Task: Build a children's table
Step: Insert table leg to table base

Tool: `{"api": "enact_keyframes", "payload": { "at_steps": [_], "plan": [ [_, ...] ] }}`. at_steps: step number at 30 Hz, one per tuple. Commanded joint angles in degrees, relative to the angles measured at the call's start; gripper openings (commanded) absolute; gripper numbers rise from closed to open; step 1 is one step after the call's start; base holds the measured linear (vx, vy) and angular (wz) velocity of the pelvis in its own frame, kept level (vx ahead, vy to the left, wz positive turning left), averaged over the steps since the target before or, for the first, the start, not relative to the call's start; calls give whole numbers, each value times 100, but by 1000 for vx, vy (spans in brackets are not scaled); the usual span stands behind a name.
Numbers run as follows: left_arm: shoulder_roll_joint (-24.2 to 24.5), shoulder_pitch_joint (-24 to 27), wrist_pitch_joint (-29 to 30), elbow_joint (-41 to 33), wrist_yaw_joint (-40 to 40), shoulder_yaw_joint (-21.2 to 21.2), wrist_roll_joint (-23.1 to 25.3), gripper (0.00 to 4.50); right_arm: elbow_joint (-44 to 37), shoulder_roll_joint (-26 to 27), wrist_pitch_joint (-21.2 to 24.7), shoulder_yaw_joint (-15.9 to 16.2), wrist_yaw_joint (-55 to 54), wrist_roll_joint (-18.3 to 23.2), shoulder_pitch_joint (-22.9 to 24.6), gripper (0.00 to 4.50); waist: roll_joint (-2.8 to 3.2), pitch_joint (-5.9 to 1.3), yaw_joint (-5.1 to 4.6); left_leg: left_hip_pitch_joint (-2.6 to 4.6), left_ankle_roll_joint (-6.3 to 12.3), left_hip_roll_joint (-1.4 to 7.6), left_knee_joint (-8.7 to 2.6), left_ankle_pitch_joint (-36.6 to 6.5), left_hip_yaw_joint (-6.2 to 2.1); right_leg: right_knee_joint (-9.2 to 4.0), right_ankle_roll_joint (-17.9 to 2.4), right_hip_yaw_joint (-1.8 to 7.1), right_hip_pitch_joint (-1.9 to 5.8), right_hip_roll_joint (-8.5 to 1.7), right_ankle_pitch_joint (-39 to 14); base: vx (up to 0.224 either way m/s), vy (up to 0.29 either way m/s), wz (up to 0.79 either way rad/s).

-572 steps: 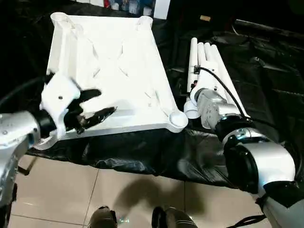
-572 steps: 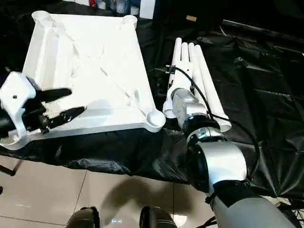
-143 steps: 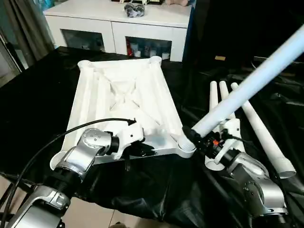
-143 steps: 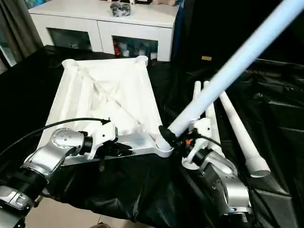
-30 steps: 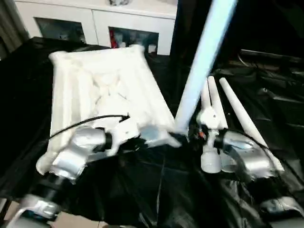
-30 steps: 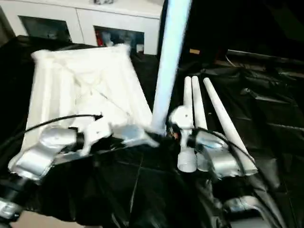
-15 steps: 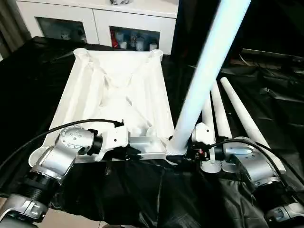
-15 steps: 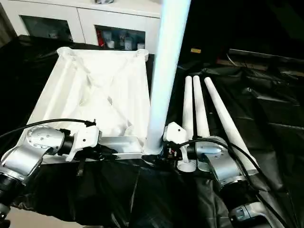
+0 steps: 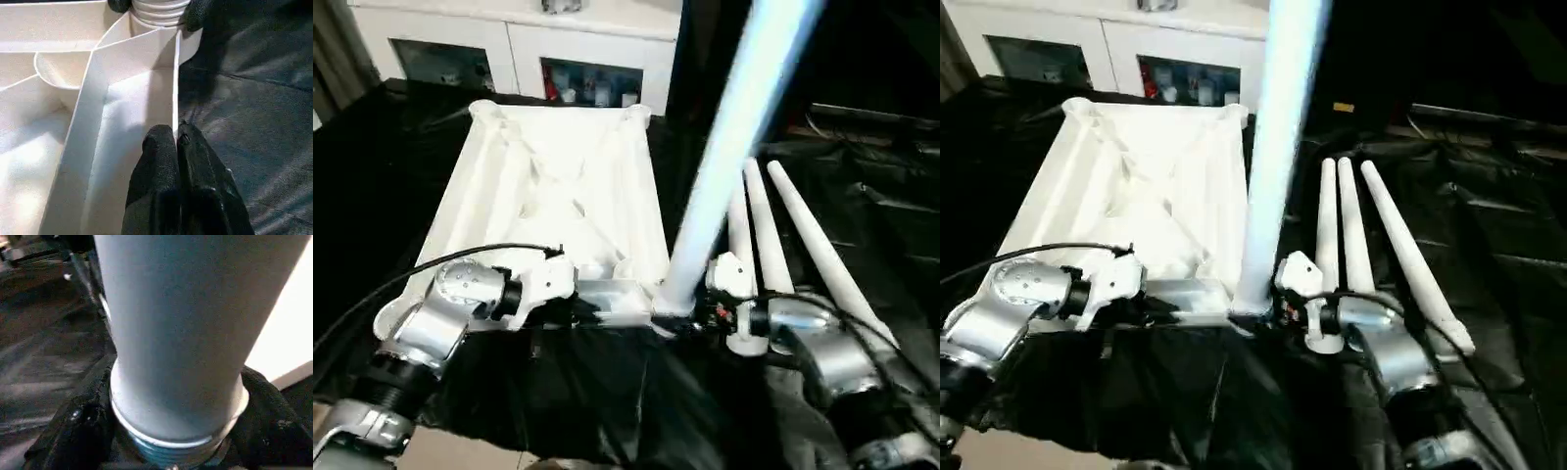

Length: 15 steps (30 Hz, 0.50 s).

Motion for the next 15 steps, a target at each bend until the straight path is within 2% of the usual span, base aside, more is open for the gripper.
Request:
{"api": "enact_keyframes", "payload": {
  "at_steps": [1, 2, 3, 4, 6, 7, 9, 11, 14, 15],
  "plan": [
    [-786, -177, 489, 315, 1206, -191, 319, 0, 756, 840, 305, -24, -1658, -272, -144, 275, 45, -117, -13, 90, -30, 419, -476, -1608, -200, -556, -1186, 336, 60, -596, -1911, -61, -2, 0],
    [-786, -177, 489, 315, 1206, -191, 319, 0, 756, 840, 305, -24, -1658, -272, -144, 275, 54, -86, -42, 105, -120, 420, -484, -1743, -202, -571, -1150, 346, 27, -600, -2174, -68, 1, -3],
    [-998, -239, 598, 380, 1570, -169, 408, 0, 979, 1121, 392, -217, -2284, -257, -265, 275, 32, -72, -67, 143, -242, 391, -498, -2123, -272, -633, -920, 316, 22, -627, -2987, -77, 11, -9],
    [-1178, -260, 728, 349, 1820, -173, 474, 0, 1161, 1352, 435, -338, -2719, -230, -381, 275, 37, -77, -114, 152, -321, 390, -511, -2316, -309, -662, -750, 308, 5, -642, -3377, -77, 11, -9],
    [-1361, -258, 876, 276, 2052, -179, 537, 0, 1337, 1580, 431, -460, -3113, -196, -500, 275, 33, -86, -131, 43, -283, 394, -555, -2122, -341, -657, -640, 310, 63, -644, -3160, -29, 14, -9],
    [-1433, -249, 946, 235, 2138, -175, 553, 0, 1396, 1664, 414, -511, -3246, -177, -541, 275, 51, -91, -124, 105, -258, 403, -540, -2159, -313, -673, -663, 328, -6, -634, -3021, 0, 0, 0],
    [-1584, -191, 1060, 119, 2307, -200, 617, 0, 1540, 1836, 337, -619, -3503, -140, -643, 275, 42, -84, -112, 142, -201, 384, -518, -2231, -291, -698, -680, 349, -42, -626, -2998, 0, 0, 0],
    [-1635, -100, 1034, 43, 2319, -278, 666, 0, 1652, 1928, 268, -710, -3515, -57, -723, 275, 22, -97, -115, 96, -160, 400, -535, -2055, -286, -663, -734, 349, -21, -612, -2665, 0, 0, 0],
    [-1642, -66, 1003, 40, 2274, -289, 704, 0, 1721, 1977, 215, -776, -3499, -84, -772, 275, 19, -102, -113, 83, -125, 398, -534, -1906, -252, -621, -834, 356, -17, -581, -2131, 0, 0, 0],
    [-1617, -24, 1018, 12, 2263, -299, 743, 0, 1815, 2024, 132, -821, -3533, -148, -835, 275, 27, -115, -107, 72, -89, 396, -525, -1797, -241, -594, -924, 364, 6, -596, -1905, 0, 0, 0]
  ]
}}
